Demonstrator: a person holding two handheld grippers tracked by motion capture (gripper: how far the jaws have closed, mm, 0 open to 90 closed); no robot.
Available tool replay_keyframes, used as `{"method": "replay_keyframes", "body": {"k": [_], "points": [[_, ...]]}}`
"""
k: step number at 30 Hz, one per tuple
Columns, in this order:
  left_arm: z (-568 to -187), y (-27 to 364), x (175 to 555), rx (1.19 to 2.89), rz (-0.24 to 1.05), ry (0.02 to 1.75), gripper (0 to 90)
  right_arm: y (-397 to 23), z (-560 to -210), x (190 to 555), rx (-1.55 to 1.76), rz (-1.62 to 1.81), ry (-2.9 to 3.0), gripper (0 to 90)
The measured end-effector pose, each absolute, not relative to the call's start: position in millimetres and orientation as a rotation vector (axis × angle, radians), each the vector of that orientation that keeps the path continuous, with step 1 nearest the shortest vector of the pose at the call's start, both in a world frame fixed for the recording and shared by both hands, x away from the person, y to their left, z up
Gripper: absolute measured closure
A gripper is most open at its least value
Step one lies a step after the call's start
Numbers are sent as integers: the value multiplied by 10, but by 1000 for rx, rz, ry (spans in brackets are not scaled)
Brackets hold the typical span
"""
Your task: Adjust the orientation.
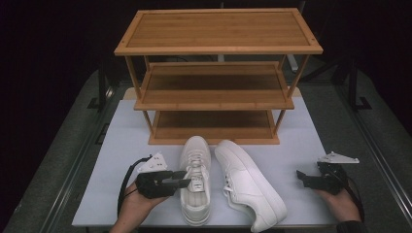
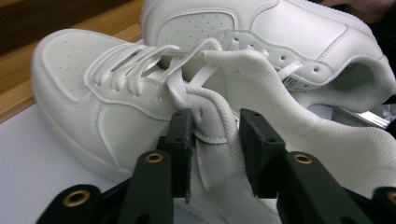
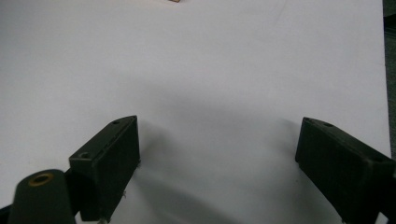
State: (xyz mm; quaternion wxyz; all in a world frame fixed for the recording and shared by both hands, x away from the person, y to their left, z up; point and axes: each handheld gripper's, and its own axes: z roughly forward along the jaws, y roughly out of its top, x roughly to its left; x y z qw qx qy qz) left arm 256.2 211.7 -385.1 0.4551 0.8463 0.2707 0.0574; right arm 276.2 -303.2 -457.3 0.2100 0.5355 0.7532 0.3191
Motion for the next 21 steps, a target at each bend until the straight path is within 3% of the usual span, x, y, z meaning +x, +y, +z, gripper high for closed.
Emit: {"method": "replay_keyframes", "body": {"k": [11, 21], "points": [[-3789, 2330, 2590, 2099, 259, 722, 830, -3032, -4573, 2762, 1488, 887, 2094, 131], [-3747, 2662, 2609, 2068, 344, 779, 857, -3032, -4573, 2762, 1489, 887, 2094, 130]]}}
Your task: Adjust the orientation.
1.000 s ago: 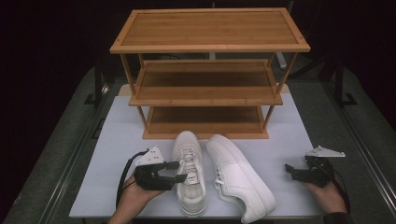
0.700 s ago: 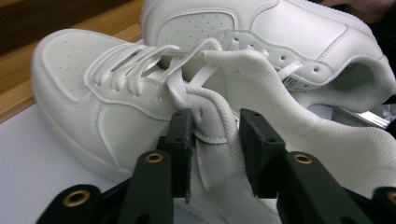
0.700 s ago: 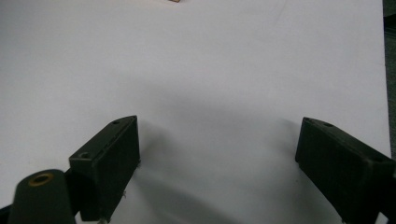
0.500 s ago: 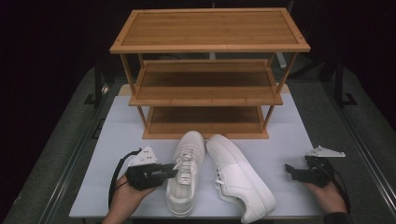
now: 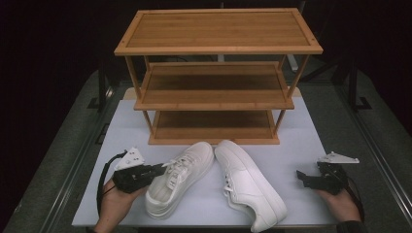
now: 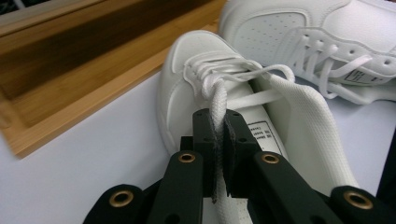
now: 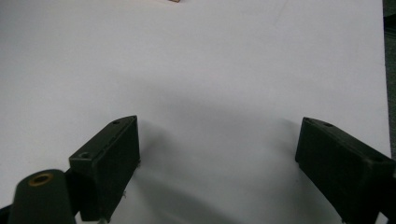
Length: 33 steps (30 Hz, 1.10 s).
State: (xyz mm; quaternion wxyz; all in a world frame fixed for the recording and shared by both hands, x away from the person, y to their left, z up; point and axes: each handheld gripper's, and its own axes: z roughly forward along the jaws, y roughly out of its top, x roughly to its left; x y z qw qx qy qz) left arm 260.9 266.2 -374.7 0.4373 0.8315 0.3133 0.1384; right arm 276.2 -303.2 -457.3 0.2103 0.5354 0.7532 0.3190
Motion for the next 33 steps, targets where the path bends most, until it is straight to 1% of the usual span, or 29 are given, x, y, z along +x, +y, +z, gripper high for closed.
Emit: {"method": "replay_keyframes", "body": {"k": [3, 11, 14, 23, 26, 28, 31, 33], "points": [[-3753, 2777, 2594, 2055, 350, 800, 858, -3032, -4573, 2762, 1489, 887, 2094, 130], [-3769, 3134, 2566, 2009, 424, 882, 859, -3031, -4573, 2762, 1490, 886, 2094, 131], [-3793, 3254, 2576, 1985, 426, 912, 859, -3031, -4573, 2762, 1489, 886, 2094, 130], [-3840, 3303, 2536, 1960, 390, 919, 849, -3031, -4573, 2762, 1489, 886, 2094, 131], [-3842, 3313, 2541, 1957, 374, 920, 819, -3031, -4572, 2762, 1489, 884, 2095, 131], [-3838, 3316, 2540, 1961, 371, 918, 780, -3031, -4571, 2762, 1489, 884, 2095, 131], [-3823, 3331, 2537, 1940, 352, 917, 712, -3031, -4572, 2762, 1490, 884, 2095, 130], [-3794, 3356, 2535, 1924, 355, 921, 640, -3031, -4572, 2762, 1490, 884, 2095, 131]]}}
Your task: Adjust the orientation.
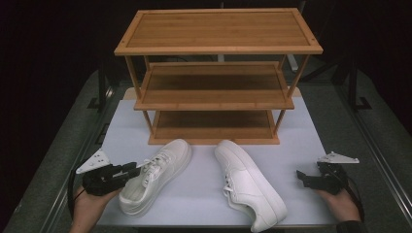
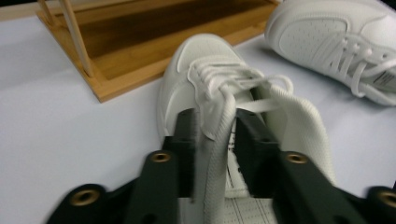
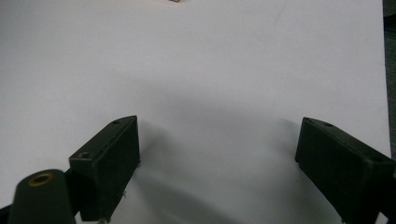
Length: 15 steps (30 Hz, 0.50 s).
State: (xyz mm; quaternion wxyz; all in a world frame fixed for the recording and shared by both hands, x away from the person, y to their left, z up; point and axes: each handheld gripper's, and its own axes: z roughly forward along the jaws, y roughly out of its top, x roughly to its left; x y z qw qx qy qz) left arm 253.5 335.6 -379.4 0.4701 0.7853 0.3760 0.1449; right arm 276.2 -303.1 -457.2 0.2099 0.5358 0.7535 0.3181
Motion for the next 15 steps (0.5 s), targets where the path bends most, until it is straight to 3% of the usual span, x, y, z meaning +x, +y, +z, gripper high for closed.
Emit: {"method": "replay_keyframes", "body": {"k": [4, 15], "points": [[-3734, 3473, 2520, 1887, 379, 934, 568, -3031, -4573, 2762, 1489, 887, 2094, 131], [-3840, 3956, 2520, 1875, 448, 1069, 520, -3031, -4572, 2762, 1490, 884, 2095, 131]]}}
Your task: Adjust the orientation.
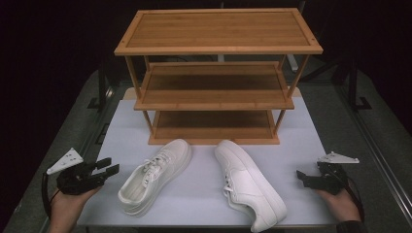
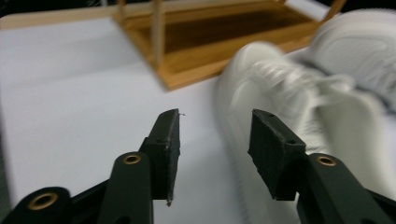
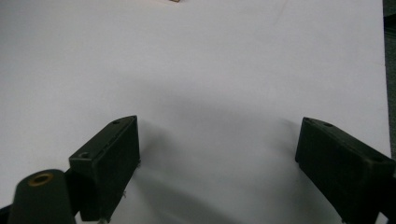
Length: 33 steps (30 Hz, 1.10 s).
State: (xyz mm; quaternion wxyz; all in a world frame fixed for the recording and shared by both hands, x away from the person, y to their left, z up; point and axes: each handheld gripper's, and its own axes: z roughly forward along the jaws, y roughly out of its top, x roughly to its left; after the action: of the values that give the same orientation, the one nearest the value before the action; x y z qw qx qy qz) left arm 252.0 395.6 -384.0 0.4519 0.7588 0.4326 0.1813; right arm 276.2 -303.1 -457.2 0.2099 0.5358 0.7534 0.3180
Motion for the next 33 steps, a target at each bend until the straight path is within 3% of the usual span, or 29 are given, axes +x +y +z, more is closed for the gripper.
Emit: {"method": "replay_keyframes", "body": {"k": [5, 8, 19, 30, 32, 33], "points": [[-4020, 4044, 2586, 1941, 485, 1130, 465, -3031, -4572, 2762, 1489, 884, 2095, 131], [-4125, 4053, 2624, 1973, 492, 1155, 385, -3032, -4572, 2762, 1486, 884, 2096, 131], [-4448, 3935, 2790, 2110, 468, 1233, 14, -3030, -4570, 2764, 1485, 880, 2096, 131], [-4500, 3895, 2785, 2125, 508, 1204, 0, -3035, -4564, 2763, 1495, 884, 2093, 154], [-4501, 3895, 2785, 2124, 507, 1204, 0, -3051, -4545, 2755, 1494, 883, 2091, 244], [-4500, 3896, 2786, 2125, 507, 1204, 0, -3068, -4529, 2743, 1484, 902, 2096, 340]]}}
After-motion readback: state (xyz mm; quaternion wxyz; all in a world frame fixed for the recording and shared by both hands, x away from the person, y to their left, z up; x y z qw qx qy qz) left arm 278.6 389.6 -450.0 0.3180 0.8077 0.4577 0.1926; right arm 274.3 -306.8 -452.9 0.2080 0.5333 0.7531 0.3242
